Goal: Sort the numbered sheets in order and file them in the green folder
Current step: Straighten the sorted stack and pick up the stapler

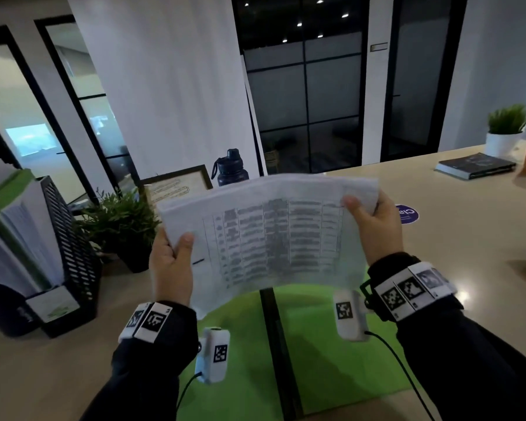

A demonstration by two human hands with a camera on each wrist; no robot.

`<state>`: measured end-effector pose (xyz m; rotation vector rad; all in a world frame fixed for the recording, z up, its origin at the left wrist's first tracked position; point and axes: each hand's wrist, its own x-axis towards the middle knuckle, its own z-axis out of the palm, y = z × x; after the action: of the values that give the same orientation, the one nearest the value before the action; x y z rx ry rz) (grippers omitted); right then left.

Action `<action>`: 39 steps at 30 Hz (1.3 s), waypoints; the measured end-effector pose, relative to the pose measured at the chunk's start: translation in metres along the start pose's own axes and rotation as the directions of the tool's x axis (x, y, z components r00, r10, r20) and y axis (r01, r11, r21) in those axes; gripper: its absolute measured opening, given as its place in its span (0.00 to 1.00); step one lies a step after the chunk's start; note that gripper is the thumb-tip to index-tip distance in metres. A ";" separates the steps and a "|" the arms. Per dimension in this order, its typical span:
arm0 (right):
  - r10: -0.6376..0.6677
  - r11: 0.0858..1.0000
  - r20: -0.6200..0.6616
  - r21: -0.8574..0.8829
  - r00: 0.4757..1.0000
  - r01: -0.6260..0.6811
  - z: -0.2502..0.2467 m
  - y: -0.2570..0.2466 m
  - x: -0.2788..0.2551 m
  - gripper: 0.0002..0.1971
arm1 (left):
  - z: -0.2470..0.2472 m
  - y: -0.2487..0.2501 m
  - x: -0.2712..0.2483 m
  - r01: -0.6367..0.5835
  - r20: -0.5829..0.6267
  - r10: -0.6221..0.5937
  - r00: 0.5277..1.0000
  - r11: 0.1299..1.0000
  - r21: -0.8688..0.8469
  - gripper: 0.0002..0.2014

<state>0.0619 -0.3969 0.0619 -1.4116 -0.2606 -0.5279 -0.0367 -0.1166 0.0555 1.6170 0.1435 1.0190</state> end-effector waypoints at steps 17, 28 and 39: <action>-0.227 0.681 0.179 -0.673 0.957 0.288 0.004 -0.006 0.000 0.49 | -0.003 0.047 0.017 -0.173 0.347 0.033 0.937 0.907 0.383 0.09; 0.214 0.952 0.356 -0.286 0.910 -0.112 0.014 -0.048 0.008 0.05 | 0.000 0.084 0.075 -0.160 0.311 0.051 0.949 0.929 0.334 0.41; 0.076 0.990 0.302 0.088 0.950 -0.107 0.015 -0.057 -0.004 0.07 | 0.076 0.046 -0.001 0.188 0.246 -0.158 0.956 0.976 -0.105 0.16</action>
<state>0.0323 -0.3853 0.1114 -1.3921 -0.4558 -0.2194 -0.0054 -0.1887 0.0969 1.5656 0.0560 0.6811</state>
